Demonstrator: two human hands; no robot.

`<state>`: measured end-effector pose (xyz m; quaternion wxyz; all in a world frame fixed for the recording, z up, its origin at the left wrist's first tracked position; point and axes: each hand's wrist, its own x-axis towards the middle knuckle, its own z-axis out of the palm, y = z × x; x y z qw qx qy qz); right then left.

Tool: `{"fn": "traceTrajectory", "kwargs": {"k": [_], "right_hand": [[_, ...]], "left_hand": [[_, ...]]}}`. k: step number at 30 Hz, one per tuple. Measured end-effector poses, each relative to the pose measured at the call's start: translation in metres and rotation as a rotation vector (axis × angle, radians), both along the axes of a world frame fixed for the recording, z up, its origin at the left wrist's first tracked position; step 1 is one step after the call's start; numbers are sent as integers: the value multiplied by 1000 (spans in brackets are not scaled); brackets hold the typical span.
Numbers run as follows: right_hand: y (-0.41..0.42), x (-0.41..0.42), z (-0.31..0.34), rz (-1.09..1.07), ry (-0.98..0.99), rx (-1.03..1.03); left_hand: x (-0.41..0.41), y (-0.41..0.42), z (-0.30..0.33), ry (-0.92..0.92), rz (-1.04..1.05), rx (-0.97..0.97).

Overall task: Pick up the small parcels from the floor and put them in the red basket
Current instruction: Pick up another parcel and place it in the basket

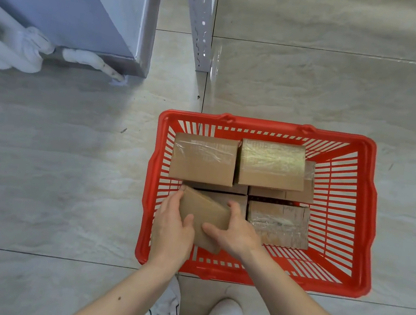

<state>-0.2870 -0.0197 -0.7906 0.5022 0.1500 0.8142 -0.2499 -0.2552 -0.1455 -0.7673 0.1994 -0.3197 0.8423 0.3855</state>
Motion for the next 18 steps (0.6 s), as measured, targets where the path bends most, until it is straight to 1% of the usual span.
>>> {"fn": "traceTrajectory", "kwargs": {"k": [2,4,8,10,14,18], "right_hand": [[0,-2,3,-23,-1,-26],[3,-5,5,-99,-51,-76],[12,-5,18,-264,-197,-192],[14,-5,24,-334,-210,-223],[7,-3,23,-389,-226,-171],[-11,10,4,-418,-249,-103]], "left_hand": [[-3,6,6,38,19,-16],[-10,13,14,36,29,-47],[-21,28,26,-10,-72,-155],[-22,32,31,-10,-121,-192],[-28,30,24,13,-260,-229],[-33,12,0,-15,-307,-140]]}}
